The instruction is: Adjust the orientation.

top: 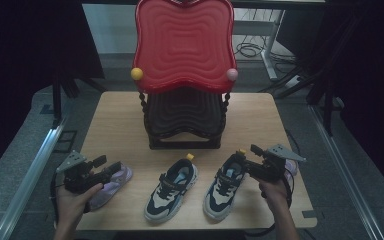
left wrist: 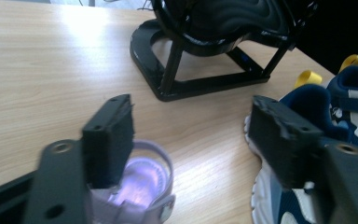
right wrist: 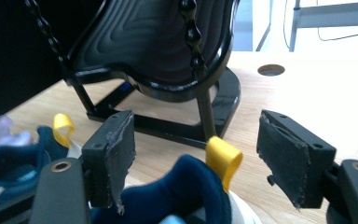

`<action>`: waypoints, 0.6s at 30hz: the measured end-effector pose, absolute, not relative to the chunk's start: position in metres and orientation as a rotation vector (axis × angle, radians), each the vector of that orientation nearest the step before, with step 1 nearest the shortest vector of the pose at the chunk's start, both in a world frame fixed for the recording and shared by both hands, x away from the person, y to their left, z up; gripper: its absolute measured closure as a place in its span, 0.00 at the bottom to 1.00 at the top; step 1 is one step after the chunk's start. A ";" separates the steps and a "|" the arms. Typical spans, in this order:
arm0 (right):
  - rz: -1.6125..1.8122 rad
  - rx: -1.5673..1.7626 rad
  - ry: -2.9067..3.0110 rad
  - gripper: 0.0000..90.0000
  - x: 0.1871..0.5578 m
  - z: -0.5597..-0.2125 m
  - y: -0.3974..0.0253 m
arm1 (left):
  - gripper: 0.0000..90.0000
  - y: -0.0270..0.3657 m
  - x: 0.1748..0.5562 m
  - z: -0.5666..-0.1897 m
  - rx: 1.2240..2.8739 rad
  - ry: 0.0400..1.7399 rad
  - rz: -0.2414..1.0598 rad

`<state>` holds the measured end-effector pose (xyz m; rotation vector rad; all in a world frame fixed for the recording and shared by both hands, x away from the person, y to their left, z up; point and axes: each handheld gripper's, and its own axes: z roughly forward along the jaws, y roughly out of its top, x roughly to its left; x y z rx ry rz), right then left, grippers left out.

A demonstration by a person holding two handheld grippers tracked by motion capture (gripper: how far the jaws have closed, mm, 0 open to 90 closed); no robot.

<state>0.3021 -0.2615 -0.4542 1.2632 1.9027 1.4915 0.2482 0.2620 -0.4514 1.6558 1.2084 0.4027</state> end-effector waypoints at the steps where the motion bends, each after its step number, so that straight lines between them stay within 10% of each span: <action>1: 1.492 1.263 1.903 0.32 0.302 -0.454 -0.262 | 0.37 0.262 0.248 -0.451 1.656 1.208 0.403; 6: 1.535 1.292 1.894 0.33 0.299 -0.460 -0.269 | 0.47 0.251 0.246 -0.437 1.628 1.174 0.451; 12: 1.606 1.300 1.913 0.33 0.301 -0.465 -0.269 | 0.83 0.249 0.247 -0.427 1.650 1.196 0.500; 18: 1.588 1.289 1.915 0.33 0.298 -0.464 -0.268 | 0.92 0.250 0.240 -0.421 1.705 1.141 0.491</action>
